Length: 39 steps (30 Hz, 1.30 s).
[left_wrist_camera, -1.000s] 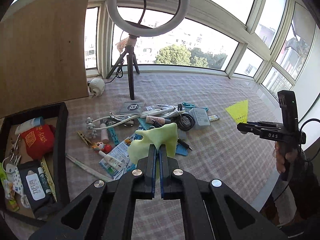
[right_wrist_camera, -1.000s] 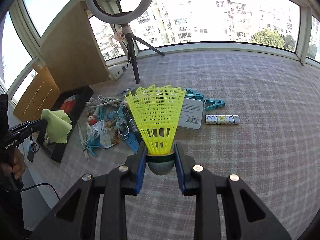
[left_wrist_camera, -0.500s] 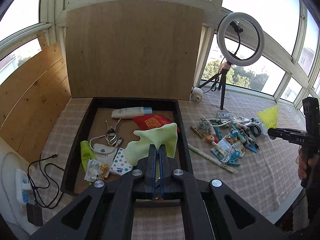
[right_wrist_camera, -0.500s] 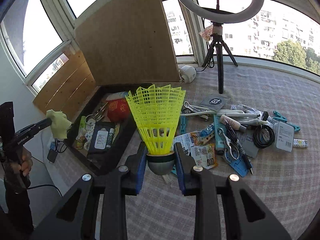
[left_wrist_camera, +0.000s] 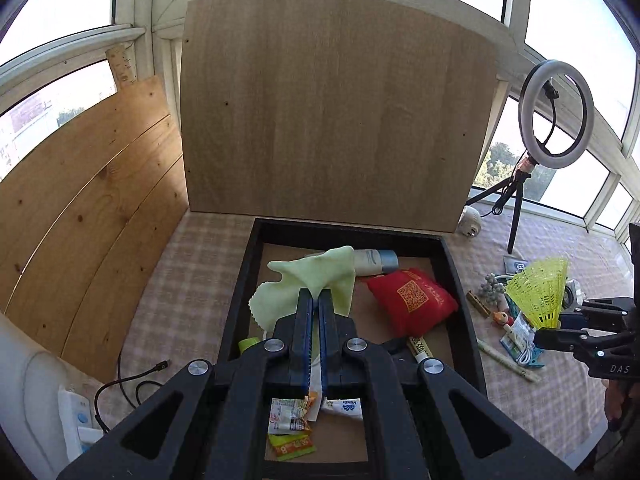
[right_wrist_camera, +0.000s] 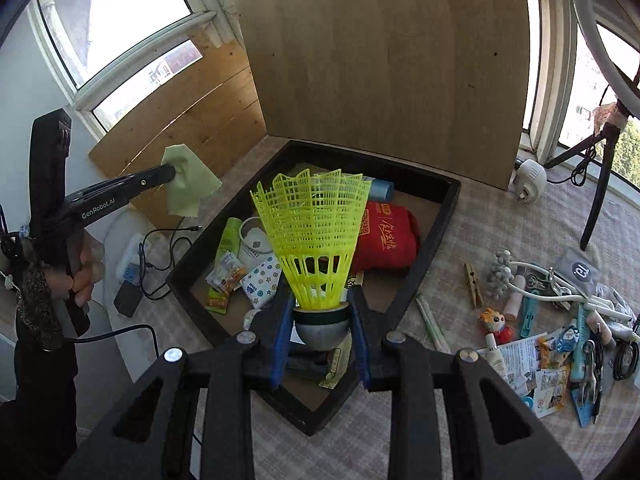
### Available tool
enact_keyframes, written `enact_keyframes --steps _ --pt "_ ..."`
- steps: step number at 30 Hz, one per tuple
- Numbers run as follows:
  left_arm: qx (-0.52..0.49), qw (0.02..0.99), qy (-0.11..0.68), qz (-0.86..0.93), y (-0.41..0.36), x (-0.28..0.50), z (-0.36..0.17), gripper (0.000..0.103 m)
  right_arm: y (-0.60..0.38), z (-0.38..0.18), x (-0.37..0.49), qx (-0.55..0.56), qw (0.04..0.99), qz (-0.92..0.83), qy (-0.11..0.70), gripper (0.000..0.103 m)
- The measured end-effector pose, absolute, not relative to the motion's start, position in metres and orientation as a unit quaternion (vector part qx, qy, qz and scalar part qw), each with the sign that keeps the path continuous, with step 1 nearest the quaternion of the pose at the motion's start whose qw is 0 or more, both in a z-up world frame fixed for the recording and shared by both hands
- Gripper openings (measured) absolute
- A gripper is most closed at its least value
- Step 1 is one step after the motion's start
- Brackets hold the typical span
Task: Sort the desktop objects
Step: 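Carry cloth and shuttlecock into the black tray and release both, then move both grippers back over the pile of items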
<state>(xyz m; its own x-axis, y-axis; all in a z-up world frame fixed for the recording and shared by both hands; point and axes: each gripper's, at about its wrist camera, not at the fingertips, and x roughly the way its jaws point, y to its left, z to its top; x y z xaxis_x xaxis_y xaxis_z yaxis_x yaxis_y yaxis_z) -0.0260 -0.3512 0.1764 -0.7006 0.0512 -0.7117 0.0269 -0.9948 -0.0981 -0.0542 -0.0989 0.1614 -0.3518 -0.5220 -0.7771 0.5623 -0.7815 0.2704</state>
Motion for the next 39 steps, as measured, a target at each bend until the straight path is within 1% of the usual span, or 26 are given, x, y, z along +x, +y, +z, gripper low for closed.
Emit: enact_keyframes --steps 3,5,6,7,8,17,21,32,39 --pt "-0.389 0.014 -0.049 0.92 -0.353 -0.04 0.171 0.002 -0.116 0.157 -0.059 0.469 0.335 -0.817 0.029 0.027" --pt "-0.393 0.013 -0.05 0.918 -0.353 -0.048 0.168 0.007 -0.124 0.157 -0.062 0.467 0.339 -0.816 0.034 0.029" --pt "-0.394 0.008 -0.05 0.918 -0.353 -0.052 0.166 0.026 -0.128 0.157 -0.063 0.467 0.34 -0.815 0.038 0.044" --pt "-0.396 0.004 -0.051 0.917 -0.354 -0.055 0.165 0.055 -0.132 0.157 -0.065 0.467 0.338 -0.816 0.043 0.065" --pt "-0.389 0.0 -0.054 0.92 -0.354 -0.056 0.165 0.062 -0.133 0.158 -0.066 0.464 0.334 -0.819 0.046 0.07" --pt "-0.387 0.021 -0.053 0.92 -0.347 -0.055 0.162 0.059 -0.117 0.158 -0.074 0.455 0.311 -0.834 0.043 0.07" --pt "-0.392 0.033 -0.051 0.918 -0.334 -0.048 0.161 0.055 -0.09 0.155 -0.069 0.454 0.293 -0.841 0.032 0.07" --pt "-0.401 0.075 -0.033 0.912 -0.27 -0.017 0.167 0.055 0.048 0.144 -0.047 0.468 0.206 -0.859 -0.026 0.07" --pt "-0.41 0.111 -0.011 0.905 -0.205 -0.003 0.167 0.054 0.139 0.138 -0.035 0.475 0.15 -0.866 -0.041 0.07"
